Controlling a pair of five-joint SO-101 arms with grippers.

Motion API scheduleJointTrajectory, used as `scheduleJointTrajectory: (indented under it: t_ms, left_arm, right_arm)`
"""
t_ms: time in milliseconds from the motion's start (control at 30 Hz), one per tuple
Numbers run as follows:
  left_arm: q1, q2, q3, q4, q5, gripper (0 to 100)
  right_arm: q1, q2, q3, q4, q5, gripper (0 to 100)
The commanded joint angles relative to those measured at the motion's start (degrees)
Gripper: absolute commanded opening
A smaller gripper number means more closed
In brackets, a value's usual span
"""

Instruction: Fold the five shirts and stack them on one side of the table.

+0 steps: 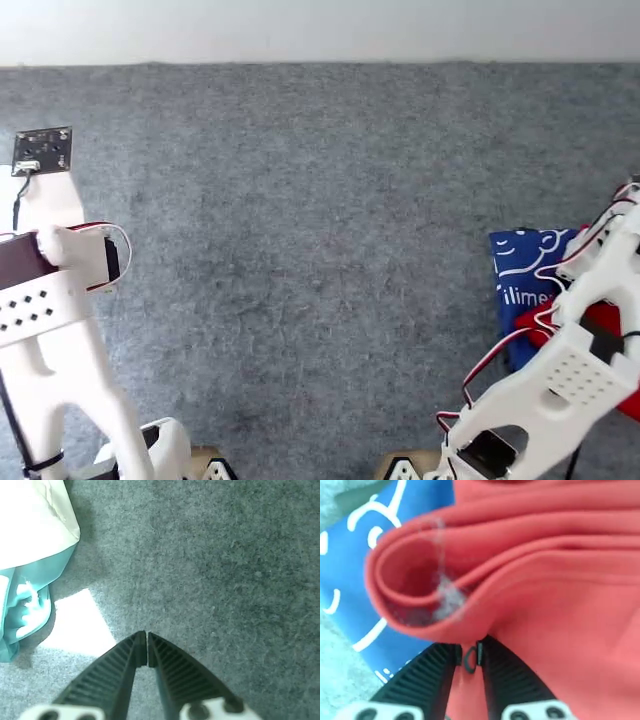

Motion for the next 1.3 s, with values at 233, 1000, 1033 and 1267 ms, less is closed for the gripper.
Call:
scheduleJointTrajectory:
  t_ms: [233,1000,1033,1267]
  left_arm:
    - [0.3,-0.8,-0.2,-0.1,-0.4,2]
    - [0.4,-0.8,-0.2,-0.1,-0.4,2]
    - [0.4,-0.8,-0.2,-0.1,-0.4,2]
    - [0.4,-0.8,-0.2,-0.1,-0.4,2]
  right_arm:
    - [0.5,-13.8,-1.8,5.0,4.1,1.4]
    - [-10.9,-9.1,-1.8,6.8,4.1,11.0]
    - [-10.4,-9.2,-1.8,7.1,4.1,16.5]
    - [-6.0,-14.8,-1.8,9.1,4.1,26.5]
